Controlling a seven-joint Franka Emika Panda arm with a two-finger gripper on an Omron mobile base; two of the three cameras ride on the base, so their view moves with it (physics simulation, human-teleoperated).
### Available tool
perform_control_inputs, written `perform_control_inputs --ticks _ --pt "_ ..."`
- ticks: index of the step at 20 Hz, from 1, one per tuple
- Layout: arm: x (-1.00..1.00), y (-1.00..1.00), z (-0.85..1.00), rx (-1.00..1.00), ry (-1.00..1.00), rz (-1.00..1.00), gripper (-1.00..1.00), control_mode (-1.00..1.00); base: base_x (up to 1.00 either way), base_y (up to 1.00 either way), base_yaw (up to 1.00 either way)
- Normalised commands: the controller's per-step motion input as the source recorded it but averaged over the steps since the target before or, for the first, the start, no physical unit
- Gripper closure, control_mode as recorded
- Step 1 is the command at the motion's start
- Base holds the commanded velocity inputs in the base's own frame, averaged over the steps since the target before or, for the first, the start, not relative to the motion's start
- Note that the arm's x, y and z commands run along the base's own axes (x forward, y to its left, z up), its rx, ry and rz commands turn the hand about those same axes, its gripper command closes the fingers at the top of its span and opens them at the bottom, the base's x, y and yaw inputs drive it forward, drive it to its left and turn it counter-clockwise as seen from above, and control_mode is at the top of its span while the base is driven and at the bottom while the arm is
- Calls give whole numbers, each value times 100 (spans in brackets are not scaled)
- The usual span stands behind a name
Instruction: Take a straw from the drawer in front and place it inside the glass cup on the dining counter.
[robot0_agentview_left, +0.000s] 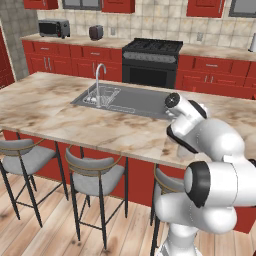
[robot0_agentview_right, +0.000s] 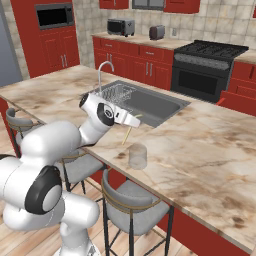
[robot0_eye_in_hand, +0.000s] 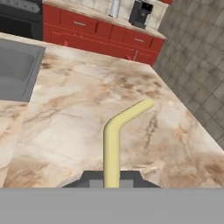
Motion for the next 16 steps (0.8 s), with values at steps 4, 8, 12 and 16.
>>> perform_control_inputs --ticks 4,8,12,16 --pt "0 -1 -15 -1 0 0 100 -100 0 0 0" --pt "0 -1 -8 0 0 0 100 -100 0 0 0" --pt "3 -3 -1 0 1 0 100 -100 0 0 0" --pt "6 -6 0 0 2 0 100 -100 0 0 0"
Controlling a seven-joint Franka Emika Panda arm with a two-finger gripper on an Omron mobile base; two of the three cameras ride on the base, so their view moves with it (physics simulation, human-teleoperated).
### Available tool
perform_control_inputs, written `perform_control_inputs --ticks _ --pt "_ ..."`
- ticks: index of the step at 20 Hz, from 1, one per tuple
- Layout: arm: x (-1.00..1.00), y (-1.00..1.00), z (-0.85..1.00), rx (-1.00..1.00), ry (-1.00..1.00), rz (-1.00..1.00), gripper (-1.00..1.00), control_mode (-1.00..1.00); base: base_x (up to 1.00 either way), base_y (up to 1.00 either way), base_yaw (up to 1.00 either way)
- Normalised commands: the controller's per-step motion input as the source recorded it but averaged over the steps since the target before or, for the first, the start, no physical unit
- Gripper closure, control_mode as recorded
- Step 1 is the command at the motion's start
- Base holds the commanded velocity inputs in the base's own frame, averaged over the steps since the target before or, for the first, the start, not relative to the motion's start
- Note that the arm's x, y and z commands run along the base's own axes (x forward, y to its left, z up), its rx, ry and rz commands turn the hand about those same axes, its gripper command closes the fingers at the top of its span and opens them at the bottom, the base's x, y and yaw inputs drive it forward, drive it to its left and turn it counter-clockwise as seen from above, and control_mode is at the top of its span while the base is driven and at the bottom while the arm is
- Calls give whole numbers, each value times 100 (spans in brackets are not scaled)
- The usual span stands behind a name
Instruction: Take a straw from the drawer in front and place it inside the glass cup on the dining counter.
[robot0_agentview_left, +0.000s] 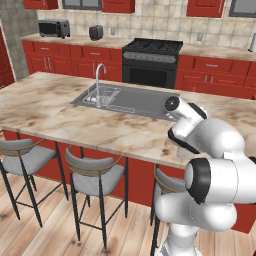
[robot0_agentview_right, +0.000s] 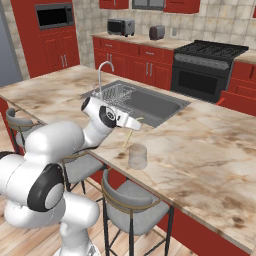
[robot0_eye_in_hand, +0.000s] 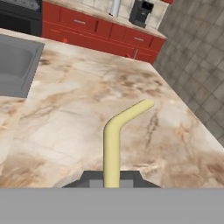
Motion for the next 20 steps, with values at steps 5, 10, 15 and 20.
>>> perform_control_inputs --ticks 5,10,15,20 --pt "7 -6 -4 0 0 0 100 -100 0 0 0" --pt "7 -4 -12 -1 0 0 100 -100 0 0 0" --pt "2 0 -18 -3 0 0 100 -100 0 0 0" --pt "3 0 -11 -1 0 0 100 -100 0 0 0"
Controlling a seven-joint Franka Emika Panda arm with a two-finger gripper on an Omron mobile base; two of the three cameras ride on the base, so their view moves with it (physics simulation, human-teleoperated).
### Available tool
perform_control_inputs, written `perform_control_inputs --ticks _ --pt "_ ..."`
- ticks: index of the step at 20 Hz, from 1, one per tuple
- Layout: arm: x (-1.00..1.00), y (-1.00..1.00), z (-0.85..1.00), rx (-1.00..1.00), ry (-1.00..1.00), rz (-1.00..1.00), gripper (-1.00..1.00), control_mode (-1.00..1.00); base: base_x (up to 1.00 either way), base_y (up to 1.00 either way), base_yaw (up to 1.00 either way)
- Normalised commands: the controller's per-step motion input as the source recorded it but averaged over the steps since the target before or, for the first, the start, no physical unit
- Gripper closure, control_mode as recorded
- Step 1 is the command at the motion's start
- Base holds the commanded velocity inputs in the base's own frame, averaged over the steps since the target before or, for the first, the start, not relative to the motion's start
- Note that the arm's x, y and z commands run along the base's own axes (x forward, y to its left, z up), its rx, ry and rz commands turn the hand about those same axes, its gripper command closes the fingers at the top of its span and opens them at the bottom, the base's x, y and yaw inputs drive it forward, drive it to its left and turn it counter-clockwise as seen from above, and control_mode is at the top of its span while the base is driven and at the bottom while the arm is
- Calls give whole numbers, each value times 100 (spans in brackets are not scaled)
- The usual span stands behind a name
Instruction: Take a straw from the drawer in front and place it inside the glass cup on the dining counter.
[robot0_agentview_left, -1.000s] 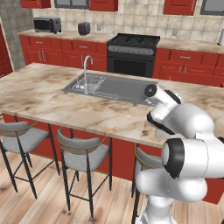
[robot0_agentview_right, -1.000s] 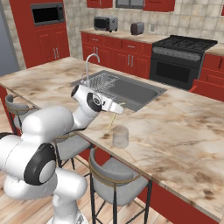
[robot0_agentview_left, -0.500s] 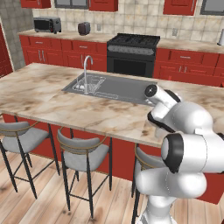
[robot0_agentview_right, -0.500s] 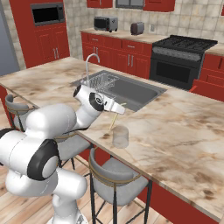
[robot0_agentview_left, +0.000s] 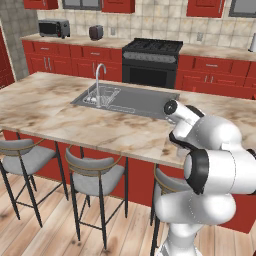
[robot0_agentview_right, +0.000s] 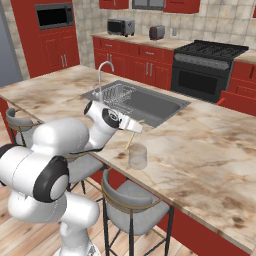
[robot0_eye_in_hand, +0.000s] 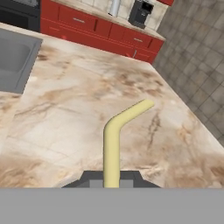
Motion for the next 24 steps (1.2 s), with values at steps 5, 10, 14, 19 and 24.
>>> perform_control_inputs --ticks 5,10,14,19,24 --pt "6 -3 -5 0 0 0 100 -100 0 0 0" --pt "6 -5 -2 0 0 0 100 -100 0 0 0" --pt "4 -5 -4 0 0 0 100 -100 0 0 0" --pt "5 -3 -7 0 0 0 100 -100 0 0 0" --pt "6 -1 -10 0 0 0 100 -100 0 0 0"
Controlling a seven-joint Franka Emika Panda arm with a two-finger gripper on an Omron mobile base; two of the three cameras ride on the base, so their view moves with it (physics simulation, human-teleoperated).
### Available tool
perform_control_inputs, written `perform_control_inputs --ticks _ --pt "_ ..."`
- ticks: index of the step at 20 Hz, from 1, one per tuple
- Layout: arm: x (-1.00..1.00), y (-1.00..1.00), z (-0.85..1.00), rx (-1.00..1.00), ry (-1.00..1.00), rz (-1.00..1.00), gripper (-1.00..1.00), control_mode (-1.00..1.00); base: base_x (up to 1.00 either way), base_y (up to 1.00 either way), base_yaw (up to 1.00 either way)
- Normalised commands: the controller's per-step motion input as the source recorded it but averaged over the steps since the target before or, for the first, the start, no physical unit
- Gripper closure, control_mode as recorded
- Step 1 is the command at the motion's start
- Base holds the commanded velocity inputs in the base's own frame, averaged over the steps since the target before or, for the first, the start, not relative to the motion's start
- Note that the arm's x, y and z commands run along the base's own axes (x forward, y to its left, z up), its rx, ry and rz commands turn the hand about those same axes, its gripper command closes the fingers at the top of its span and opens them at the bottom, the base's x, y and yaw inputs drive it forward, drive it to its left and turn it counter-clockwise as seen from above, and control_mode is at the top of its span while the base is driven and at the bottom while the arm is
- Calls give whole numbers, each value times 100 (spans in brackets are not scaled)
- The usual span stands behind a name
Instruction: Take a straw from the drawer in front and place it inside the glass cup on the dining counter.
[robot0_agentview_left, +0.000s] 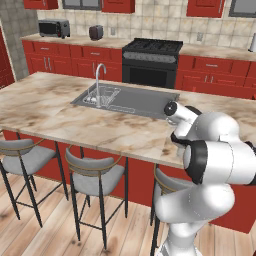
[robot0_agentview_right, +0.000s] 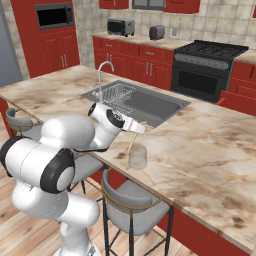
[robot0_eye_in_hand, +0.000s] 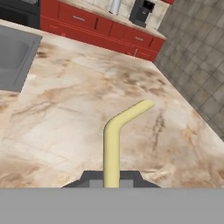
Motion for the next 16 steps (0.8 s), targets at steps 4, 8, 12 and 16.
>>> perform_control_inputs --ticks 4,8,12,16 --pt "4 -1 -6 0 0 0 100 -100 0 0 0" --pt "4 -1 -6 0 0 0 100 -100 0 0 0" --pt "2 0 -7 0 0 0 100 -100 0 0 0" --pt "1 0 -7 0 0 0 100 -100 0 0 0"
